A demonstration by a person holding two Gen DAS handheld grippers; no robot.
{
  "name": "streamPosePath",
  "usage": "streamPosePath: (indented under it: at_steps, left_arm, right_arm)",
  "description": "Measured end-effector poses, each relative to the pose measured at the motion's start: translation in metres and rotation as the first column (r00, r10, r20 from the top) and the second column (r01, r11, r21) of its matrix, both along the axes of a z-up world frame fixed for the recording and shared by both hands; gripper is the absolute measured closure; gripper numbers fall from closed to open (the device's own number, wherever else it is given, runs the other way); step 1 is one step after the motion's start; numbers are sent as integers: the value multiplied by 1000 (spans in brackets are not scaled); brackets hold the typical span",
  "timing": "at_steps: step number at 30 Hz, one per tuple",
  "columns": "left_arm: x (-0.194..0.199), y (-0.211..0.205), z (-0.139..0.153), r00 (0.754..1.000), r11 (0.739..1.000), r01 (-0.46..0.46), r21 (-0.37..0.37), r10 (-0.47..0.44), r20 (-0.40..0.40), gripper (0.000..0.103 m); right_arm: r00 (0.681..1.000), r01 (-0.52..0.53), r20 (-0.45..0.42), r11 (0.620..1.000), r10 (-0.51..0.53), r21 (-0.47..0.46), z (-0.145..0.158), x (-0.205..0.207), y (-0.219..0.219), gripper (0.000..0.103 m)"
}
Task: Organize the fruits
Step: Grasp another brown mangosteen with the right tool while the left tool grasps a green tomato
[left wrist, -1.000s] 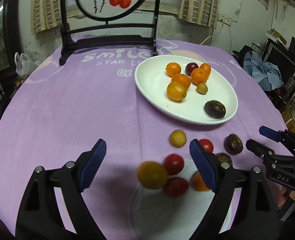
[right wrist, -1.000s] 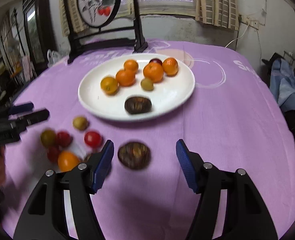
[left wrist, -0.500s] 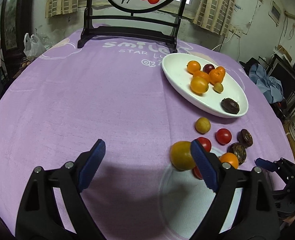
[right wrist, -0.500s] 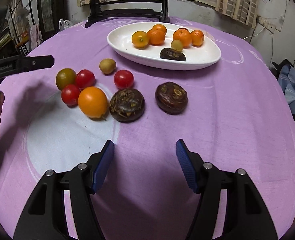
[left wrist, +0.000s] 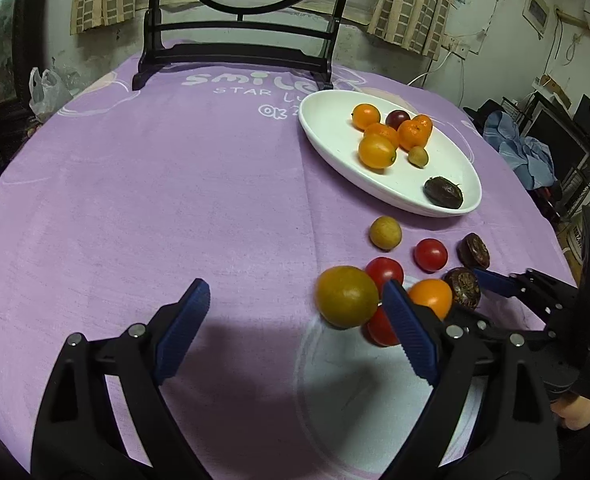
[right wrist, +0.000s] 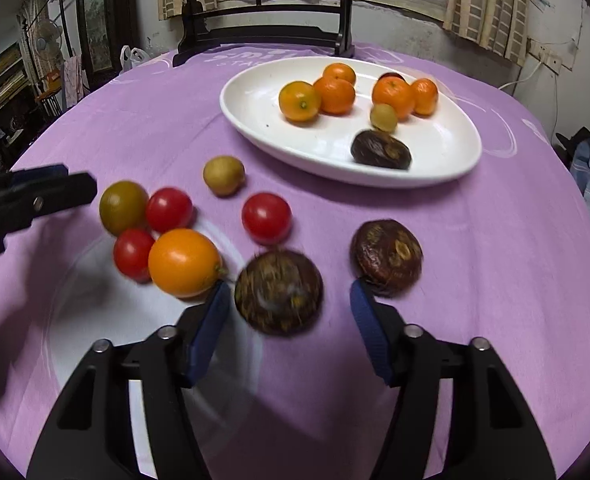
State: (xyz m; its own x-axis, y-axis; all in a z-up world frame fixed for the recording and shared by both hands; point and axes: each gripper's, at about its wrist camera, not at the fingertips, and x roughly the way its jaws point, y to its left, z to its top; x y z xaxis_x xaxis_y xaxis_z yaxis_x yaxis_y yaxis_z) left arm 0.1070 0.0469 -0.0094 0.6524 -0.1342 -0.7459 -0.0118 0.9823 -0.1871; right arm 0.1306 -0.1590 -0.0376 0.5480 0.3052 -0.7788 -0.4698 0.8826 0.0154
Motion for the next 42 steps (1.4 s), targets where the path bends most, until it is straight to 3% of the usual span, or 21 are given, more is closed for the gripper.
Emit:
streamPosePath:
  at_steps: [6, 14, 17, 21, 25, 33, 37, 40, 42]
  left_arm:
    - [3, 0, -5, 1000, 1000, 3, -3, -3, -26, 13]
    - [-3, -7, -2, 997, 995, 74, 59, -73, -34, 13]
    - [-11, -9, -1, 994, 988, 108, 111, -107, -19, 13]
    - [-13, -17, -15, 989, 972, 144, 188, -135, -58, 14]
    - [-9, -28, -28, 985, 957, 165, 239, -149, -82, 25]
    - [5, -34, -32, 990, 965, 139, 223, -128, -60, 25]
    - [14, -43, -31, 991, 957, 132, 258, -123, -50, 25]
    - [20, -48, -31, 989, 957, 148, 249, -141, -47, 32]
    - [23, -47, -31, 987, 966, 157, 207, -149, -53, 41]
  right_arm:
    - [1000, 22, -20, 998, -21, 62, 4, -7, -14, 60]
    - [998, 52, -40, 991, -48, 124, 9, -27, -37, 60]
    - [998, 49, -38, 990, -44, 131, 9, -30, -39, 60]
    - [999, 41, -39, 989, -36, 143, 11, -32, -39, 60]
    - [999, 35, -33, 987, -31, 155, 14, -34, -40, 60]
    - [999, -4, -39, 991, 9, 137, 13, -38, -34, 60]
    - [1000, 0, -28, 993, 4, 121, 14, -39, -35, 60]
    - [1000, -2, -26, 992, 5, 125, 15, -39, -35, 60]
    - [1000, -6, -24, 992, 9, 126, 15, -40, -35, 60]
